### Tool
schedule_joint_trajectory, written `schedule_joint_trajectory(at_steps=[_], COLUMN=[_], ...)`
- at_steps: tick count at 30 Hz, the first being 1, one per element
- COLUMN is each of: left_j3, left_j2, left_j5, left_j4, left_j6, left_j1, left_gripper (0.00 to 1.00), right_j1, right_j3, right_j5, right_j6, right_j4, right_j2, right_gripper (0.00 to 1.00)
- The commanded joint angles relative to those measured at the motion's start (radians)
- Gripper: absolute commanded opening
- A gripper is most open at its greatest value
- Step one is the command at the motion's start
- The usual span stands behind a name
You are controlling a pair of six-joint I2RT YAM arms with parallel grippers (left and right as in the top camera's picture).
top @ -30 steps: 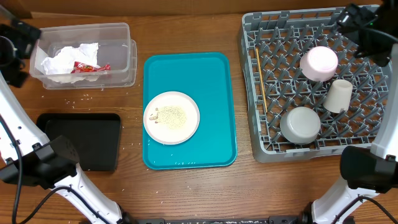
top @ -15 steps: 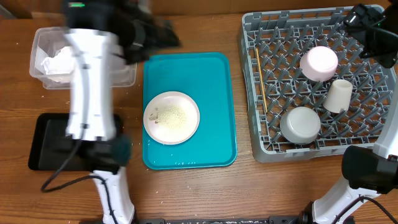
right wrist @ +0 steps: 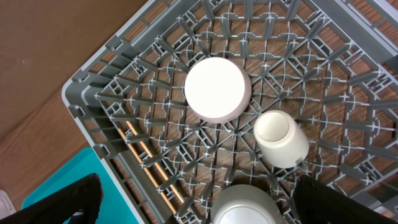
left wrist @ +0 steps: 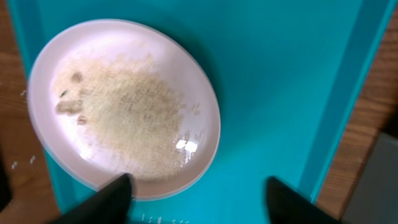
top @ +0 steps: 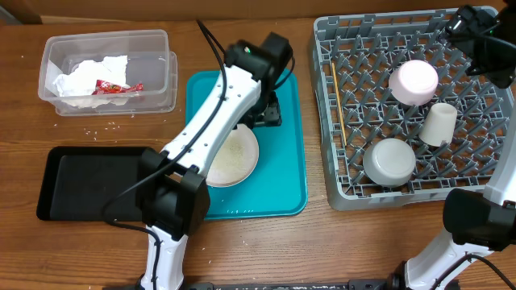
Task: Sort waste into correct bins and load items into the dishwasher
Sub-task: 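Reach the left gripper to the white plate of rice and grasp its rim, then lift the plate with the left gripper and carry it left over the black tray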
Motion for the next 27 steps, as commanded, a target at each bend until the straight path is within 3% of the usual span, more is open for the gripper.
schedule_joint_trajectory(at_steps=[1,14,27], left_j3=[-0.102,-0.299,-0.335], left_j2=[0.002,0.002,0.029], left_j5=[-0.031,-0.039,-0.204], left_j4=[0.080,0.296,0.327], left_j6=[-0.052,-0.119,-0.126], left_j1=[-0.008,-0.040,-0.091], left_gripper=[0.60,0.58,0.50], right_j1=[0.001,0.001,0.001], right_j3=[0.012,0.012,0.012], right_j5=[-0.005,-0.005,-0.005], right_j6=[0.005,0.005,0.005], right_j4=[0.002,0.002,0.002], right_j2=[0.000,-0.001,-0.001], right_gripper=[1.00,1.00,1.00])
